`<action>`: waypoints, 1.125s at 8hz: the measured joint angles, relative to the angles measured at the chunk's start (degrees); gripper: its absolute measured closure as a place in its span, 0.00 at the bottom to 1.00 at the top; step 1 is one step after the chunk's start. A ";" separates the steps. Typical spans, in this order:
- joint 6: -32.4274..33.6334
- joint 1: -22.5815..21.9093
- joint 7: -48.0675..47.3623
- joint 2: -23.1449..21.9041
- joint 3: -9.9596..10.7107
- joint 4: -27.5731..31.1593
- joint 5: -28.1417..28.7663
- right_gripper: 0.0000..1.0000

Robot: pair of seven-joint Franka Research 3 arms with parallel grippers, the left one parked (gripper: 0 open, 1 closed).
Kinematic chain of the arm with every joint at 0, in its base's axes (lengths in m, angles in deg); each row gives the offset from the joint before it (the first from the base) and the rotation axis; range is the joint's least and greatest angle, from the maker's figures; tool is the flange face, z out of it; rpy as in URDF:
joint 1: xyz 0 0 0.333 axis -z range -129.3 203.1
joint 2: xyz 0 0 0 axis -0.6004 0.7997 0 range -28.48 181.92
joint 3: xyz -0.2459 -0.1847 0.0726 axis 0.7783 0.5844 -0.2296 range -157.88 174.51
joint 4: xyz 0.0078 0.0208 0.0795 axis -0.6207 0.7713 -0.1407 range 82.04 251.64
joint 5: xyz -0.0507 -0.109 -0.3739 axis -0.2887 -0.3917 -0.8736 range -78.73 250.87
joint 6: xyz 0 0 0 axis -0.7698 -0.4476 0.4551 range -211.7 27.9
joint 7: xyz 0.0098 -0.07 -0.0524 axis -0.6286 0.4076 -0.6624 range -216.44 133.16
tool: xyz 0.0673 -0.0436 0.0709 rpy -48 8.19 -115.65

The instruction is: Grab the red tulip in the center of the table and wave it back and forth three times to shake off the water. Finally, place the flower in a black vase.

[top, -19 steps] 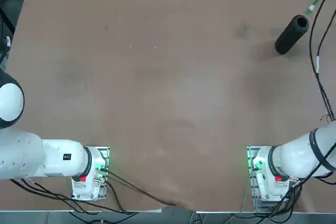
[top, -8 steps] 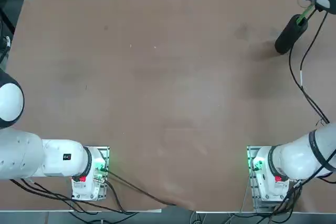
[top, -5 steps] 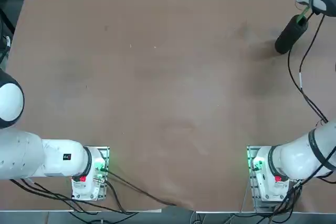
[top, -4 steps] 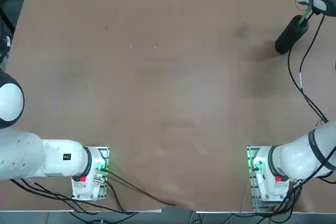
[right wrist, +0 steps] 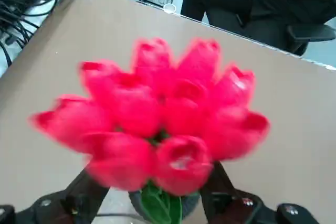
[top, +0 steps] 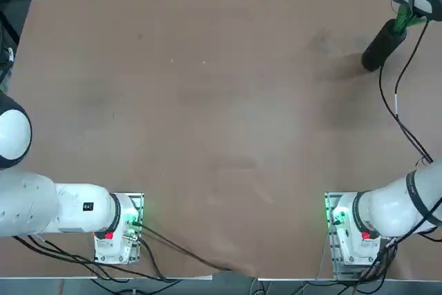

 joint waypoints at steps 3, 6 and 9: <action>12.51 -6.83 10.10 -5.75 -0.39 -1.12 2.59 0.00; 23.34 -7.44 34.40 -7.71 -0.26 -7.33 20.54 0.00; 28.62 -4.15 62.24 -7.67 0.25 -12.25 37.14 0.00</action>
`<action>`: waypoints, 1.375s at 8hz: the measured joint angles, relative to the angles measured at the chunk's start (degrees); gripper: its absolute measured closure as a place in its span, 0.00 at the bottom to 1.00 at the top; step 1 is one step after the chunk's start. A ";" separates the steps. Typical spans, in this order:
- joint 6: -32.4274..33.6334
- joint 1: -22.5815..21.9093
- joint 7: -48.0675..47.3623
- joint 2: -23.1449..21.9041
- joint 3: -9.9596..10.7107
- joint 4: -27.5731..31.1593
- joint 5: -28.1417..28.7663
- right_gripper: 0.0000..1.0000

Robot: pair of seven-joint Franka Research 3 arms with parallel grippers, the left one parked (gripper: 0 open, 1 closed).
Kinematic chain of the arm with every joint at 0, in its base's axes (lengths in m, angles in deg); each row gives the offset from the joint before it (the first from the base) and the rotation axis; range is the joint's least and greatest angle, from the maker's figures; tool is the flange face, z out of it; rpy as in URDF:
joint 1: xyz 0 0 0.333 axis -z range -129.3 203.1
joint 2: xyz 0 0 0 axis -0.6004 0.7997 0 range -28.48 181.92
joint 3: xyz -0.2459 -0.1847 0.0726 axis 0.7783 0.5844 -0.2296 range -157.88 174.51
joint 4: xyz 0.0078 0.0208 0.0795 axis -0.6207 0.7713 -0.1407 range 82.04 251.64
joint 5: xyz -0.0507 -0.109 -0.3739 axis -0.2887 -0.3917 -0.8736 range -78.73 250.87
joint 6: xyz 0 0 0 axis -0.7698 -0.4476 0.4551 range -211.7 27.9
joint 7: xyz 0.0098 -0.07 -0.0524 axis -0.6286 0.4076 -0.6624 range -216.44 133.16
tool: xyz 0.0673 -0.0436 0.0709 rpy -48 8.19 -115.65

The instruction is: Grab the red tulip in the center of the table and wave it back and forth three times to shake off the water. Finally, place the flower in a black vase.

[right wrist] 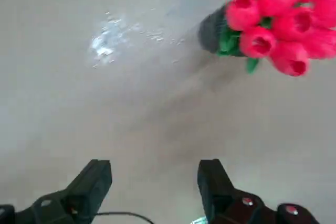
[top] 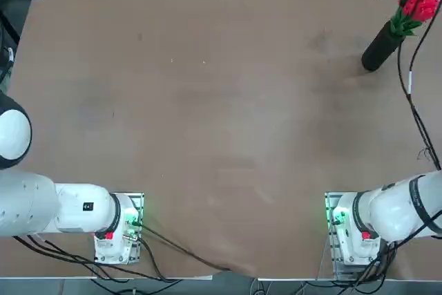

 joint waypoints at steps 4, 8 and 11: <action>3.07 -0.83 19.16 1.57 -0.93 -12.28 0.51 0.00; 4.30 -5.76 20.30 6.06 -1.74 -13.60 -2.29 0.00; 1.90 10.60 21.12 3.39 -17.89 -8.46 -4.37 0.00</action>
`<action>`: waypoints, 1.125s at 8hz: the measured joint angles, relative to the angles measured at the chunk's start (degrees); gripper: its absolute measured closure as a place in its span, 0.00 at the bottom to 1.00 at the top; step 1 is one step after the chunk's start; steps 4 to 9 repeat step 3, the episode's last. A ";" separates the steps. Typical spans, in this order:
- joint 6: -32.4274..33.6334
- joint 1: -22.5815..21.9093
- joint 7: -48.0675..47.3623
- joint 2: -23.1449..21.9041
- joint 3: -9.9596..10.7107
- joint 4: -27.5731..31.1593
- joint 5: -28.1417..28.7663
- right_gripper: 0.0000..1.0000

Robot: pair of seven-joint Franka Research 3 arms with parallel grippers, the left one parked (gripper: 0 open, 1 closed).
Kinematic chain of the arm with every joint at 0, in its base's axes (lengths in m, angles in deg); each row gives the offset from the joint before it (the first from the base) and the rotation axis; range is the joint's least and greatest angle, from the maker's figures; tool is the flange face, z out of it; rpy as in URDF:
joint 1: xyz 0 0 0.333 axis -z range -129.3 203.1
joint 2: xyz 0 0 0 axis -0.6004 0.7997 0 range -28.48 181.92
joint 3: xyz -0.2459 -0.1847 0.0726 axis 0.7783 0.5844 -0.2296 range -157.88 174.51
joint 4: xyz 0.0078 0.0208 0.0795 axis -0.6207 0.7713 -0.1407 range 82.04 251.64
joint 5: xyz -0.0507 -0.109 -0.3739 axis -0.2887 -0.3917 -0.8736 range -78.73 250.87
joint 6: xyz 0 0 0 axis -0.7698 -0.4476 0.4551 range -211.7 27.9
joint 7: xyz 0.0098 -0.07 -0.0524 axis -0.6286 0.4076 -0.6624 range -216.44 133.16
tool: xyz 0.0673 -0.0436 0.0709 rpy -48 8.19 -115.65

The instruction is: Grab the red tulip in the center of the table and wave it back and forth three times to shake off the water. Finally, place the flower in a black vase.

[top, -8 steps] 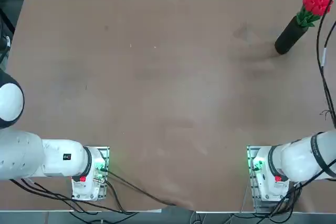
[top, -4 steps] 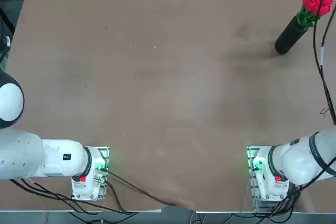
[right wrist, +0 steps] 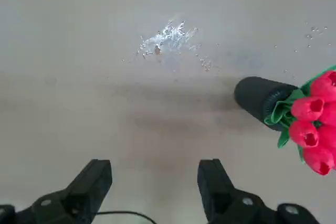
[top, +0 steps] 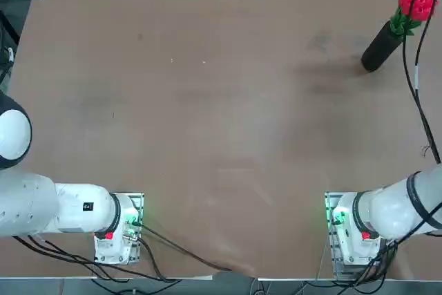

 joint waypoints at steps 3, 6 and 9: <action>-1.93 7.11 0.00 -6.42 -7.48 7.43 -0.04 0.00; -1.93 7.11 0.00 -6.42 -7.48 7.43 -0.04 0.00; -1.93 7.11 0.00 -6.42 -7.48 7.43 -0.04 0.00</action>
